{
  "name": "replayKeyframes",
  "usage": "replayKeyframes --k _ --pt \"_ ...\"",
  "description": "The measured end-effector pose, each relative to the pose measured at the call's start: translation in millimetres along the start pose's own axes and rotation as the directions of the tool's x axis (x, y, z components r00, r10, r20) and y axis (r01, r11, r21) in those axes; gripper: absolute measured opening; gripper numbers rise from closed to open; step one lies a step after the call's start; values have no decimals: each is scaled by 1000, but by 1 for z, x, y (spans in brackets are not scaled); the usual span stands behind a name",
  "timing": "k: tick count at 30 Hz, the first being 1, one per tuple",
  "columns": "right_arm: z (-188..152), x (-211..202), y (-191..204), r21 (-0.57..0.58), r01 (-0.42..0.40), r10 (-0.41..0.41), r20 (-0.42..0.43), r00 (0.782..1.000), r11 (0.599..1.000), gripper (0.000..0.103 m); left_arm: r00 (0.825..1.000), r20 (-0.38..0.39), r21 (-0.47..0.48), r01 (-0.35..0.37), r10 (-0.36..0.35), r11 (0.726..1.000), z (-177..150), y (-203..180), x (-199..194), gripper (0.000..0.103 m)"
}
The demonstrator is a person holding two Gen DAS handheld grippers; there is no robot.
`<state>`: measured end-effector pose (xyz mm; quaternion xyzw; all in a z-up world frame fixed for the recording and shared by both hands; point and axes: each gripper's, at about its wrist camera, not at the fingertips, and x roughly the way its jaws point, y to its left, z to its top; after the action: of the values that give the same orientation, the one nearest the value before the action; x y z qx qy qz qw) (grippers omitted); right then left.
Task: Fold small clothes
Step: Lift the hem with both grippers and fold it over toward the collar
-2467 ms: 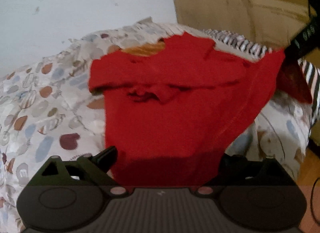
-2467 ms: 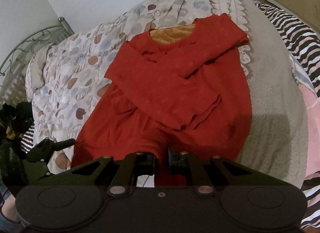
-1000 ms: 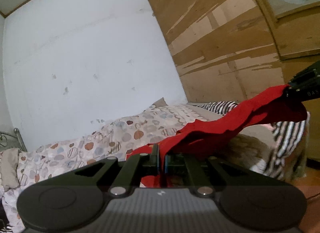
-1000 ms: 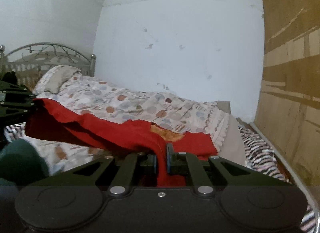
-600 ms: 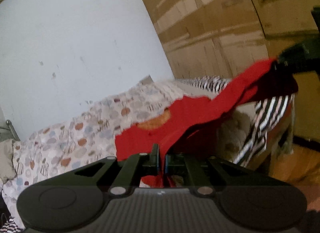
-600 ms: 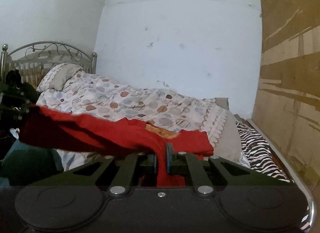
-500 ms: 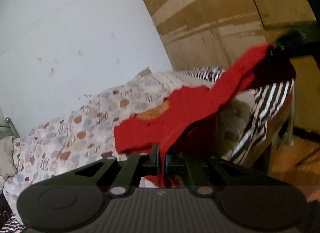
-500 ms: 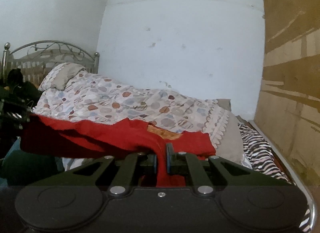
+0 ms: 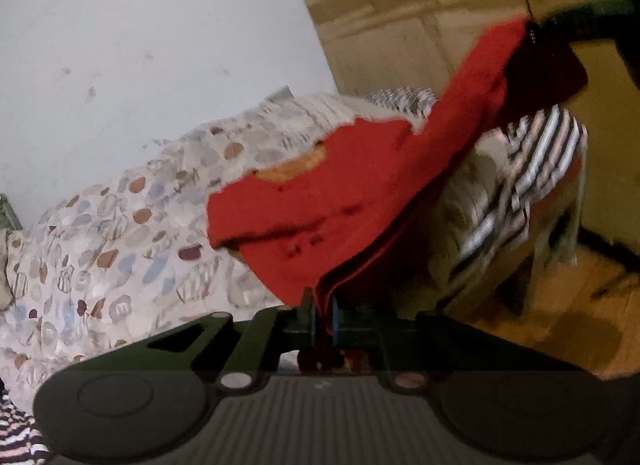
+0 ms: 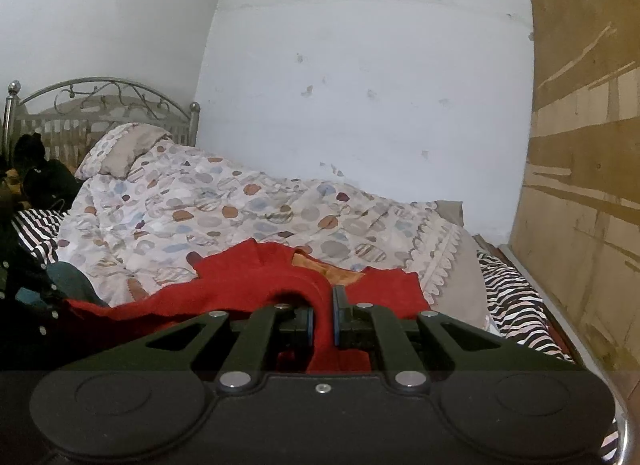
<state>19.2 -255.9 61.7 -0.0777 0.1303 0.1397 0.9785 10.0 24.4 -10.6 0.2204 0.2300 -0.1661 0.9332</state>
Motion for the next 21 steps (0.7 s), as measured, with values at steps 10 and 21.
replayKeyframes --k 10,21 --pt "34 60 -20 -87 39 -35 52 998 995 8 969 200 16 -149 143 989 76 61 10 6" --pt "100 217 -80 -70 81 -81 -1 997 994 9 952 210 -34 -220 222 975 179 127 145 6"
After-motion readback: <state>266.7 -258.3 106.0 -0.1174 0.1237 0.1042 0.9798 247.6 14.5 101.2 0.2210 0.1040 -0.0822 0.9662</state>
